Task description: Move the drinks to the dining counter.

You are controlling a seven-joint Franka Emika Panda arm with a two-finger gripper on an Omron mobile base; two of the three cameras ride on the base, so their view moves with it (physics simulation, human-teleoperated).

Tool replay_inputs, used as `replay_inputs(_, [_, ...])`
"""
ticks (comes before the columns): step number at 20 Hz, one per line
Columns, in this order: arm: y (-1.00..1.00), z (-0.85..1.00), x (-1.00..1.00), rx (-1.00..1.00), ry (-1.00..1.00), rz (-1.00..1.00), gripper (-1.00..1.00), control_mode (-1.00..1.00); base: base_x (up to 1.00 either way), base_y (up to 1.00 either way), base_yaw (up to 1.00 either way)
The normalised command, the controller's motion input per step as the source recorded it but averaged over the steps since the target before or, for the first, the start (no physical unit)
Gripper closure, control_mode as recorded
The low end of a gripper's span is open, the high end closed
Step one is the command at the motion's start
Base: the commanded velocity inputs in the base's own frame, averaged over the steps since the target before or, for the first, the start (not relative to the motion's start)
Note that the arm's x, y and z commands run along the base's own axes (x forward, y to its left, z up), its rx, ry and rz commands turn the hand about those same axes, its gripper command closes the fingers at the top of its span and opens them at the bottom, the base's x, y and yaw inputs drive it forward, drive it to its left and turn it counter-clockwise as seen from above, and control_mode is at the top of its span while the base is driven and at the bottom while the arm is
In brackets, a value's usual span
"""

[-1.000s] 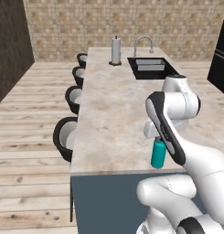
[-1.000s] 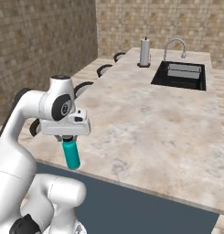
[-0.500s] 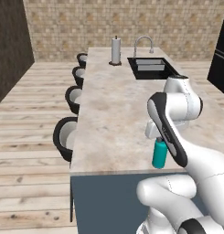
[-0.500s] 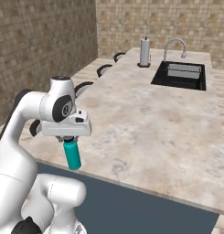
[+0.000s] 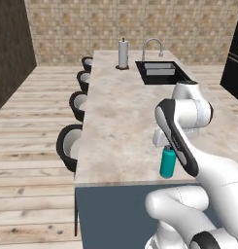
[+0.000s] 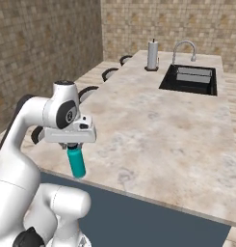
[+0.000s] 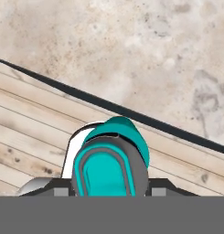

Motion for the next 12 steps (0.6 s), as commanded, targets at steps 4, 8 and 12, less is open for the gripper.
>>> replay_inputs(4, [0.45,-0.08,0.98,0.0,0.08,0.0,1.0,-1.0,0.0,0.0,0.0])
replay_inputs(8, [0.24,-0.07,1.0,0.01,0.12,0.01,1.0,-1.0,0.0,0.0,0.0])
replay_inputs(12, [0.04,-0.06,1.0,0.0,0.03,0.0,1.0,-1.0,0.0,0.0,0.0])
